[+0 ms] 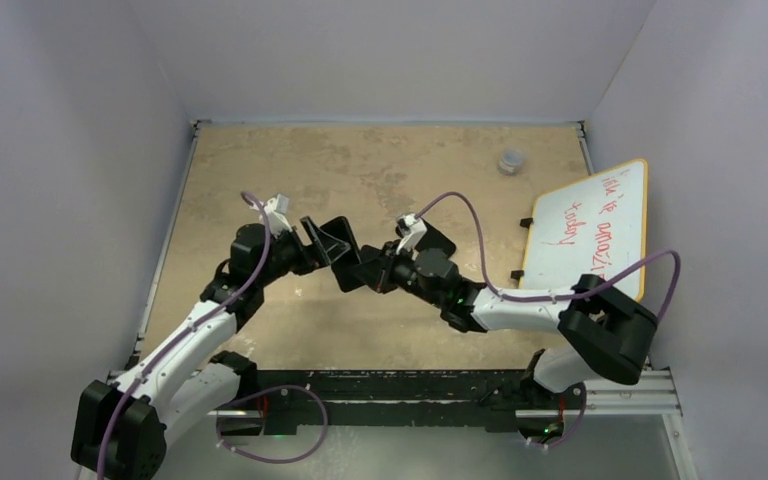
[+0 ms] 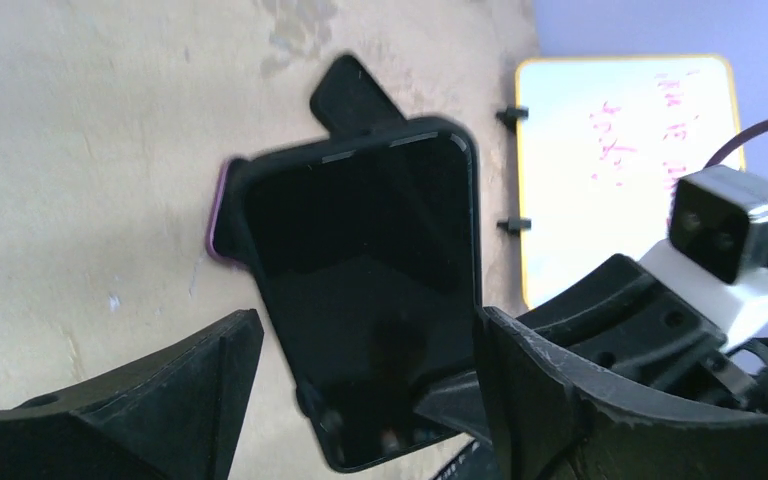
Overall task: Take the phone out of the phone case
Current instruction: Adjust the phone.
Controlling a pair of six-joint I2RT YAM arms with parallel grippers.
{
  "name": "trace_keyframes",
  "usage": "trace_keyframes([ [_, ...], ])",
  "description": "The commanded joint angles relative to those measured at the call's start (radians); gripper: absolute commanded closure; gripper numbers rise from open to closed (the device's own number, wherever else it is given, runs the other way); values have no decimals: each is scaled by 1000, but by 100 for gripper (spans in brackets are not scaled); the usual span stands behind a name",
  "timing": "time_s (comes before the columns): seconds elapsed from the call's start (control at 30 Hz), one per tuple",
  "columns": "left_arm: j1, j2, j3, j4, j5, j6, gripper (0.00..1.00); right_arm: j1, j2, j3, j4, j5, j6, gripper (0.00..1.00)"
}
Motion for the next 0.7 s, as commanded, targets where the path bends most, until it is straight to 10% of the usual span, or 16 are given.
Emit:
trace_keyframes([
  [0.0,43,-49,-2,134,26,77,21,-84,-78,-69,92,-99,66,100],
  [0.67,103,-67,-94,417,296,-15,22,-292,-184,-147,377,-571,277,100],
])
